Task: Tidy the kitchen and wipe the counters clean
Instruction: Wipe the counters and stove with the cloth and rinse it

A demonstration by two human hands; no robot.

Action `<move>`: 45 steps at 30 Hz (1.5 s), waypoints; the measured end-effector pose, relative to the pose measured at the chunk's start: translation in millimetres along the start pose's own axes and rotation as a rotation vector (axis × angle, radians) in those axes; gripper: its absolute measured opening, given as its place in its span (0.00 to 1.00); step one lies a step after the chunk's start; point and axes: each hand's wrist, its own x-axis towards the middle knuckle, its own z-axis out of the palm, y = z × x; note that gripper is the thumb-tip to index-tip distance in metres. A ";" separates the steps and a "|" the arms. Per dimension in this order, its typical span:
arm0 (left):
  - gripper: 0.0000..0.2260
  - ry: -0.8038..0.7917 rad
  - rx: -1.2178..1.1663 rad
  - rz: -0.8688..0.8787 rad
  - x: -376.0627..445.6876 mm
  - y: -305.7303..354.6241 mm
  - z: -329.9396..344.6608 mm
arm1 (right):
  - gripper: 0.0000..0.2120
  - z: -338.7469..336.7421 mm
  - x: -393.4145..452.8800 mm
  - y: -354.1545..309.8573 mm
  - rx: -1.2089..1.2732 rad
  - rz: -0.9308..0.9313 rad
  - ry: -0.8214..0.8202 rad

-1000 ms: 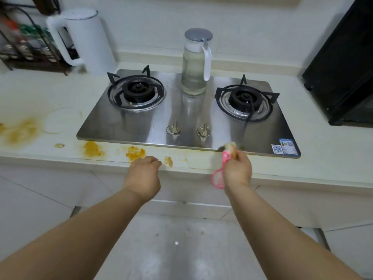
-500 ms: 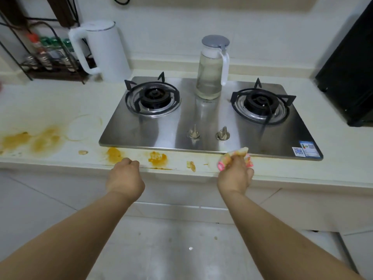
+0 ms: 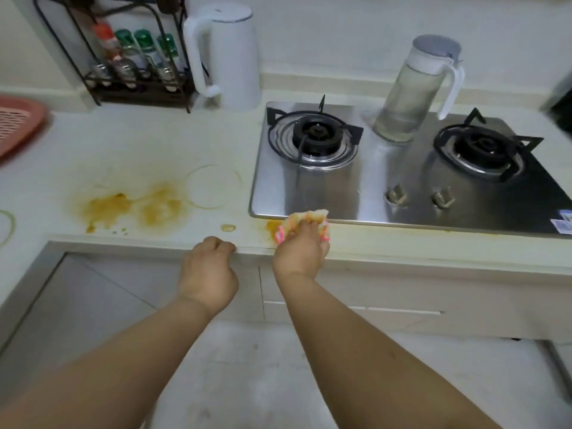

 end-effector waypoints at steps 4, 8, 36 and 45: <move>0.21 0.017 -0.038 0.011 3.0 -25.5 -6.8 | 0.16 29.4 -24.9 -37.3 0.335 0.104 -0.090; 0.22 0.001 -0.030 -0.006 2.6 -35.6 -15.3 | 0.10 24.4 -22.9 -48.1 0.632 0.214 -0.091; 0.24 -0.098 -0.042 0.241 25.0 -96.0 -16.6 | 0.26 62.1 -26.4 -34.0 -0.437 -0.171 0.003; 0.21 -0.079 -0.126 0.303 30.5 -143.1 -28.5 | 0.12 117.6 -55.3 -93.4 -0.177 -0.151 -0.125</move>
